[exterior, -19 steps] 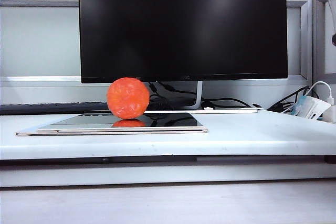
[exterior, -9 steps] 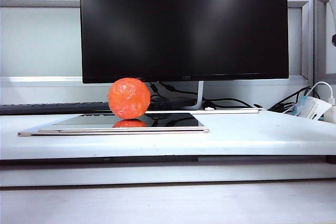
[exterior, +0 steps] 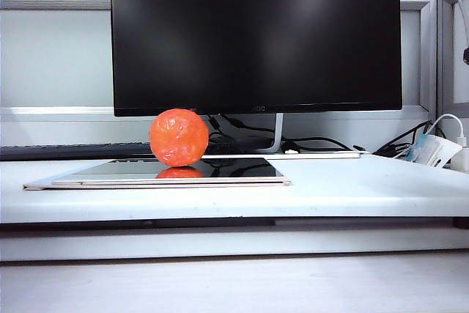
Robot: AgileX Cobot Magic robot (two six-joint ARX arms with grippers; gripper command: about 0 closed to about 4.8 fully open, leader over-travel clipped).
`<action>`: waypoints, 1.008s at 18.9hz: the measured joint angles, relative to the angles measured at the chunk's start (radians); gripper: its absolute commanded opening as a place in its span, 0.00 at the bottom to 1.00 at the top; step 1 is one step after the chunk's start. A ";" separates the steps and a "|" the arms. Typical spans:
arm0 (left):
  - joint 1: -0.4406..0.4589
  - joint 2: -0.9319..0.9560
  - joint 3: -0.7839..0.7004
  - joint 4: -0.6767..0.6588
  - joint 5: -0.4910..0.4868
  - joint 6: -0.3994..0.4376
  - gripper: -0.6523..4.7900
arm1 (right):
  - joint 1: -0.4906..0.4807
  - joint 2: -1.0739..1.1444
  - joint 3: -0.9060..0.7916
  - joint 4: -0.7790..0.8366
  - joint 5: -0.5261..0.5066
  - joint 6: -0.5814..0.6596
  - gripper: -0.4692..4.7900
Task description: Place the orange on the center of the mirror.
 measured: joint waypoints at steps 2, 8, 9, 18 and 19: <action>0.000 0.000 -0.009 0.003 0.014 0.004 0.11 | 0.000 0.000 0.000 0.000 0.000 0.000 0.09; 0.000 0.000 -0.013 0.006 0.061 0.051 0.11 | 0.000 0.000 0.000 0.000 0.000 0.000 0.09; 0.000 0.000 -0.013 0.006 0.068 0.055 0.11 | 0.000 0.000 0.000 0.000 0.000 0.000 0.09; -0.006 -0.001 -0.032 0.018 0.124 0.095 0.11 | 0.000 0.000 0.000 0.000 0.000 0.000 0.09; -0.006 -0.001 -0.032 0.018 0.124 0.094 0.11 | 0.000 0.000 0.000 0.000 0.000 0.000 0.09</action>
